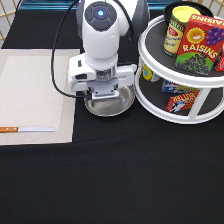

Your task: Arrange plate and fork

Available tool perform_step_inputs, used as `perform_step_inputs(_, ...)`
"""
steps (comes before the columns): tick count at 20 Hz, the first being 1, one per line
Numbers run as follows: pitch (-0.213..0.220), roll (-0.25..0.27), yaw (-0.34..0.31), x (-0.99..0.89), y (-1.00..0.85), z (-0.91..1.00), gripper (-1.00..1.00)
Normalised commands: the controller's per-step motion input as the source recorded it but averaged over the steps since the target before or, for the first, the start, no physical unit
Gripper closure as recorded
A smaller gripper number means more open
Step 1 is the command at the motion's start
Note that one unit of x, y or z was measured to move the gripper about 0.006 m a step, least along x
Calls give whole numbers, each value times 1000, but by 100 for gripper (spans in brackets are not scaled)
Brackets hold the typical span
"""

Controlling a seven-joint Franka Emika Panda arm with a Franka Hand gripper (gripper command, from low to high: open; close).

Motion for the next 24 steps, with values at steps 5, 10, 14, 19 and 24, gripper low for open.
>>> perform_step_inputs(5,194,2,-2,585,-387,158,-100)
perform_step_inputs(10,228,18,-21,529,-559,253,-100)
perform_step_inputs(14,218,32,-27,466,-638,304,-100)
perform_step_inputs(19,195,2,-41,535,-625,291,-100)
perform_step_inputs(24,105,0,-63,714,-462,282,-100)
